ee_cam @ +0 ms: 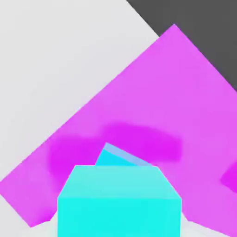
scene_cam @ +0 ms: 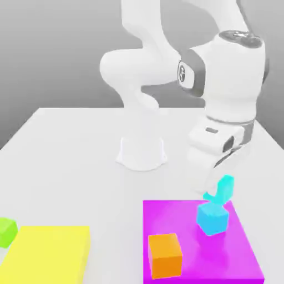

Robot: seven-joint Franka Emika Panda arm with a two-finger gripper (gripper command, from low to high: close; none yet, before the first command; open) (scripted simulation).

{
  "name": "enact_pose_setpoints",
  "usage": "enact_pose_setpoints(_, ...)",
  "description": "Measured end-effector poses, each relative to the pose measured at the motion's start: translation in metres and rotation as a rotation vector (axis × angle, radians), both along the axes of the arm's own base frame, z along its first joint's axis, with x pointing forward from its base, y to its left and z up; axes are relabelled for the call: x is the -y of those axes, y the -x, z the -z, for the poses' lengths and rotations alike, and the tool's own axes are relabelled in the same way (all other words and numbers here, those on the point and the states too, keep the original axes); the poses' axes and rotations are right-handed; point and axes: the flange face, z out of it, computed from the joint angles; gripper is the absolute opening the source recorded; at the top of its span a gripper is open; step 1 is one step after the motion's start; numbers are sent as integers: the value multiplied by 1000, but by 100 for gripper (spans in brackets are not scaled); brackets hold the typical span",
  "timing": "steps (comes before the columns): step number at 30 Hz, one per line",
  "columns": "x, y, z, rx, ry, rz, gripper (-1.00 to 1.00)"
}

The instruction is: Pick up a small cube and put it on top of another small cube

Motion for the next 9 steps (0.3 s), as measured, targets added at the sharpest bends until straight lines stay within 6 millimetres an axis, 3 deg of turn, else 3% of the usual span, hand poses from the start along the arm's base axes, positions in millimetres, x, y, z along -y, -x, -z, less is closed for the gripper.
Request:
enact_pose_setpoints(6,4,-1,4,1,0,9,100)
enact_pose_setpoints(9,-1,-1,-24,1,0,-1,100)
